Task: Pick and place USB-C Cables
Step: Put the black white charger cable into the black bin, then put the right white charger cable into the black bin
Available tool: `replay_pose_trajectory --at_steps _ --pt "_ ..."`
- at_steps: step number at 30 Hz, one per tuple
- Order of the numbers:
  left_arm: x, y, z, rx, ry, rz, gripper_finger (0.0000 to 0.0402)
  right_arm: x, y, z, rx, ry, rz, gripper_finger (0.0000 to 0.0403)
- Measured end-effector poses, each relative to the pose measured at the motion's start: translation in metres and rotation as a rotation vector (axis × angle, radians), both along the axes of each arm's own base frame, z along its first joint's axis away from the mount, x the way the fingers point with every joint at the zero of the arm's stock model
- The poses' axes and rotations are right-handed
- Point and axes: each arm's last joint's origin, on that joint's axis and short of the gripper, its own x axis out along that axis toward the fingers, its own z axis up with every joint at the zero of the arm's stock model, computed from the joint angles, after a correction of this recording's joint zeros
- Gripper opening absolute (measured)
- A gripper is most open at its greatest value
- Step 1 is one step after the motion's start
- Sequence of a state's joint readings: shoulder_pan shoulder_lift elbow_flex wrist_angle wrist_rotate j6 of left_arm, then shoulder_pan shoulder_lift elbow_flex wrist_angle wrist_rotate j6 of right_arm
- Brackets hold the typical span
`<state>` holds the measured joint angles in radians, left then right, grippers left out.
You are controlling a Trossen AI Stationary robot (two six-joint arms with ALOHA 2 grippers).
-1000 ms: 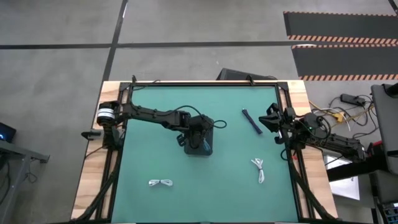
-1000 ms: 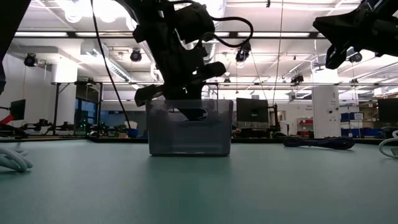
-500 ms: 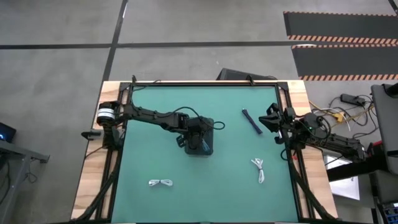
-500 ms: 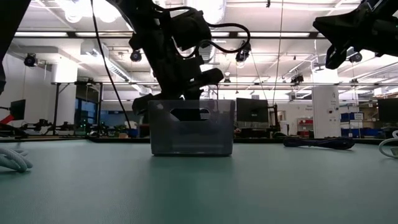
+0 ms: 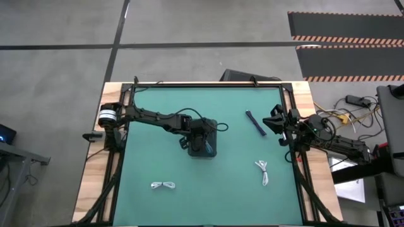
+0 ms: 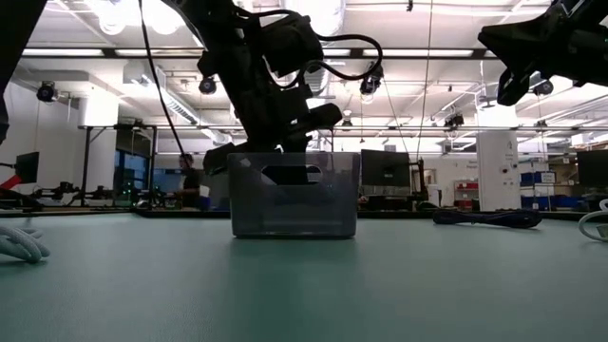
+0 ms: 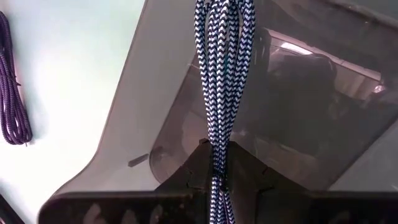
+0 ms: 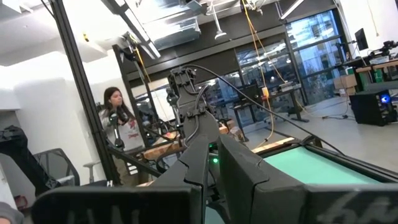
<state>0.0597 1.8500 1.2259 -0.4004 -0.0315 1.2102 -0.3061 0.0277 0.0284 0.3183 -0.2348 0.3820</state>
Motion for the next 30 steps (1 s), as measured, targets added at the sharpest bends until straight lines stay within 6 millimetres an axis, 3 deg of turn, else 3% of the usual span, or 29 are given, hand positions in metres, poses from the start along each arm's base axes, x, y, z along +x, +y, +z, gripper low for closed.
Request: replay_pose_trajectory --at_steps 14,24,30 --pt "0.000 0.001 0.000 0.032 0.001 0.019 0.0018 0.000 0.000 0.000 0.000 0.000 0.000 0.0027" --pt "0.001 0.001 0.001 0.032 -0.003 0.018 0.0087 0.000 0.000 0.000 0.000 0.000 0.000 0.0027" --pt "0.004 0.000 0.011 0.035 -0.033 0.017 0.0099 0.000 0.000 0.000 0.000 0.000 0.000 0.0027"
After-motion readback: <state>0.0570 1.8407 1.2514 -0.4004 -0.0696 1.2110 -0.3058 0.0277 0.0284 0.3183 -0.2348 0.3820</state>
